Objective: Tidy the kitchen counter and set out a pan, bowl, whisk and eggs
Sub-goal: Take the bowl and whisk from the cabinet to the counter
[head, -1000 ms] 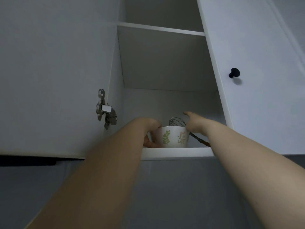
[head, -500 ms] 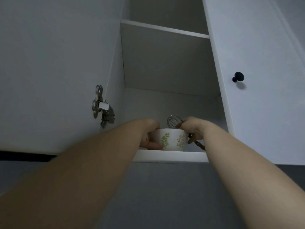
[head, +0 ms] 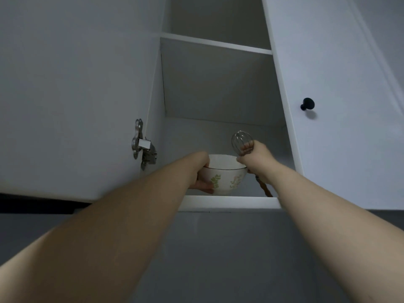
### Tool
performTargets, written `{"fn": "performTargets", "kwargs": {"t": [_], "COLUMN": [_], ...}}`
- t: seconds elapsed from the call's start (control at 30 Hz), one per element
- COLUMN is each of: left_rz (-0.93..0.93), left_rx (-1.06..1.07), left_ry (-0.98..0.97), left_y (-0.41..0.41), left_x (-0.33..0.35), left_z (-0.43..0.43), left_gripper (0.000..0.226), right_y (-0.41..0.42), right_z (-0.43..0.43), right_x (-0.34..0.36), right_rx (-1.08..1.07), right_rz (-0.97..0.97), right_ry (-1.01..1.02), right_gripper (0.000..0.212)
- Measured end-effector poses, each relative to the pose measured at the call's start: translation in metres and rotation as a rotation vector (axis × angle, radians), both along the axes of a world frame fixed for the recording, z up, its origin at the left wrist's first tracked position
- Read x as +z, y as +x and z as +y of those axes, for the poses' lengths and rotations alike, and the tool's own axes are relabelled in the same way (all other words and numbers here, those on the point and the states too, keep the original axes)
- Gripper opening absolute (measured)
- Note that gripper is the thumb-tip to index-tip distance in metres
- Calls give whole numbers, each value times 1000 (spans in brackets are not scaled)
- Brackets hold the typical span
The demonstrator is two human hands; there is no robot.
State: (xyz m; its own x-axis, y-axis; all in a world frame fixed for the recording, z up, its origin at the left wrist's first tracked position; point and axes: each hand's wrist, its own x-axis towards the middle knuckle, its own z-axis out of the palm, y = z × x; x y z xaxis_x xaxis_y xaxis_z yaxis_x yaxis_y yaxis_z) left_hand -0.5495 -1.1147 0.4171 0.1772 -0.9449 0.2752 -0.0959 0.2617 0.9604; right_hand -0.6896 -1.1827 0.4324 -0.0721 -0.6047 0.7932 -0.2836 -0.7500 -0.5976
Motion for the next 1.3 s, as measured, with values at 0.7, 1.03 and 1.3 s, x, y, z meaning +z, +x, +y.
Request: {"fn": "performTargets", "kwargs": {"t": [0.7,1.03,1.3], "left_rz": [138,223,290], "left_rx": [-38,-195,-274], "left_ry": [-282,-275,-124], "left_y": [-6,-19,-30], "left_x": [-26,-47,-89], "left_z": [84,165,251], "left_gripper": [41,33,15], "right_y": [-4,-23,-37], "right_z": [119,200,279], "right_x": [-11,-38,-83], "right_rx": [65,84,78], "right_rz": [-319,-473,-487], "right_ry": [-148,-124,22], "right_gripper": [30,28,31]}}
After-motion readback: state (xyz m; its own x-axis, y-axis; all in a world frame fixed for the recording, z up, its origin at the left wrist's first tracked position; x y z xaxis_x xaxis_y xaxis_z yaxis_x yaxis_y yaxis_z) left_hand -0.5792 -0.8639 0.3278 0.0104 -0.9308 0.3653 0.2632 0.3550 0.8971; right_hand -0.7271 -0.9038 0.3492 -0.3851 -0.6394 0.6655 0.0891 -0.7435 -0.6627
